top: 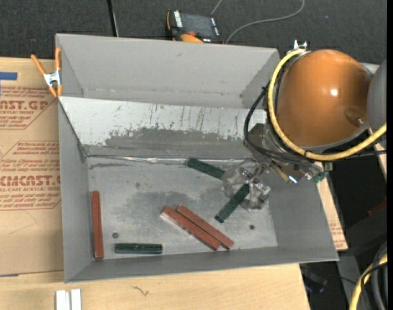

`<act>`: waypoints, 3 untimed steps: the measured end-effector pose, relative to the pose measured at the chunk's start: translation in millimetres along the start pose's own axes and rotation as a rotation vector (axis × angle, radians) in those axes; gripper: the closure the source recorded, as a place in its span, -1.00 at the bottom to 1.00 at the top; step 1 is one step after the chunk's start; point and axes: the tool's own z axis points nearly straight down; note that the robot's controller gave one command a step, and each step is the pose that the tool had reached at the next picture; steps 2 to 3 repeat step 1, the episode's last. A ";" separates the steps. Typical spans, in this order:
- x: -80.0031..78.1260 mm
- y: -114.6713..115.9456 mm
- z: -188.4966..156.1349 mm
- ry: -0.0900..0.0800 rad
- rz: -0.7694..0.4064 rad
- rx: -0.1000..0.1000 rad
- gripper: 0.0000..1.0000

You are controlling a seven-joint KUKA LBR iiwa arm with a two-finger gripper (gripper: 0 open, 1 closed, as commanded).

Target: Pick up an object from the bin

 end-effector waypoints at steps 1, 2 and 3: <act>-76.1 10.5 -78.7 -0.003 -0.457 0.002 1.00; -76.1 10.5 -78.7 -0.003 -0.457 0.002 1.00; -76.1 10.5 -78.7 -0.003 -0.457 0.002 1.00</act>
Offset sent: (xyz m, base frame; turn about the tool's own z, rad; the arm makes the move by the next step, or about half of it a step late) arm 0.0480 0.0553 0.0768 -0.4544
